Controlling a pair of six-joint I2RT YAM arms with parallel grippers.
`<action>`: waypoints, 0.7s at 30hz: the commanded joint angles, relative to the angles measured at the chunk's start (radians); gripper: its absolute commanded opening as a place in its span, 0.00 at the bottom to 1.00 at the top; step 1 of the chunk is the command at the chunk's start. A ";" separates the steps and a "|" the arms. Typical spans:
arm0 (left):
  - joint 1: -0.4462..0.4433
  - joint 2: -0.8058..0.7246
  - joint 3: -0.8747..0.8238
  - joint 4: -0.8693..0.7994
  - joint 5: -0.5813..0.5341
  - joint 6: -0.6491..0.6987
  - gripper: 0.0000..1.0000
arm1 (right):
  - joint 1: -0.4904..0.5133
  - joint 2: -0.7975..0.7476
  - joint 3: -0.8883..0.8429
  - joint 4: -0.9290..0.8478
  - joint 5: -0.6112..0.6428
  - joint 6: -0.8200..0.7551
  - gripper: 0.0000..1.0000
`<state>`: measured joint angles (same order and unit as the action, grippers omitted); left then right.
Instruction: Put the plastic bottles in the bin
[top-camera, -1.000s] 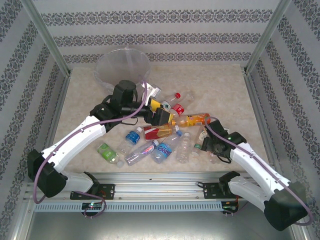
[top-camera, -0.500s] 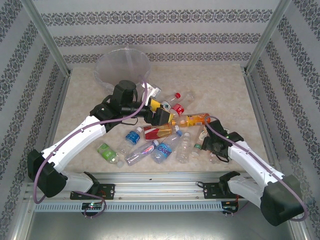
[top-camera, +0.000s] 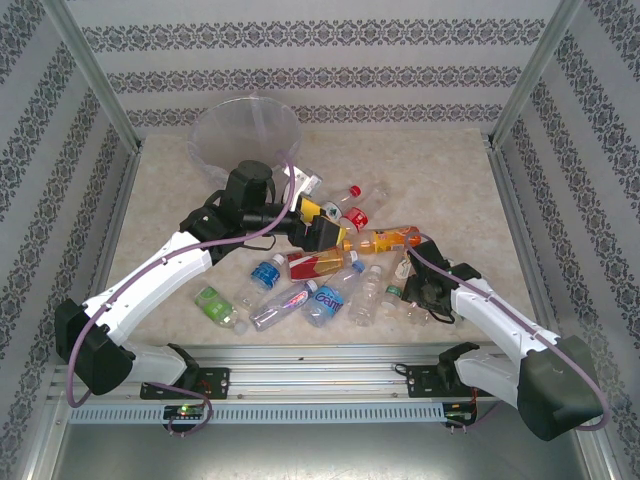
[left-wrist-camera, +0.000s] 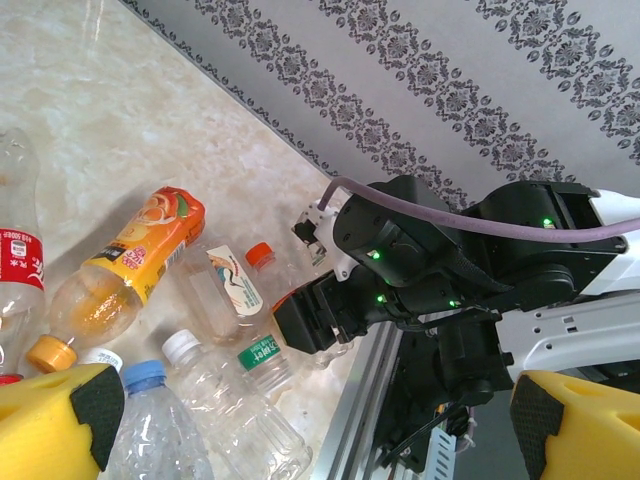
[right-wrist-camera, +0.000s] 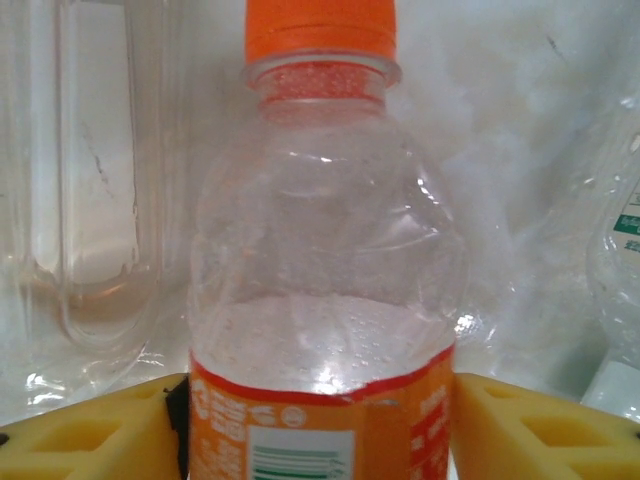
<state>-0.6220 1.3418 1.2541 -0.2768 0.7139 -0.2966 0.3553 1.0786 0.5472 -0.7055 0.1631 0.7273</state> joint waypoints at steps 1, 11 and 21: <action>-0.008 -0.002 0.005 0.018 -0.003 -0.010 1.00 | -0.009 -0.039 -0.001 -0.009 0.005 -0.014 0.62; -0.008 0.023 0.003 0.049 -0.005 -0.089 1.00 | -0.002 -0.275 0.089 -0.051 0.006 -0.105 0.55; -0.008 0.053 -0.006 0.093 0.007 -0.151 1.00 | 0.046 -0.376 0.118 0.310 -0.374 -0.180 0.51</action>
<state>-0.6220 1.3979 1.2537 -0.2470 0.7067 -0.4065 0.3809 0.6930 0.6300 -0.5564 -0.0490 0.5808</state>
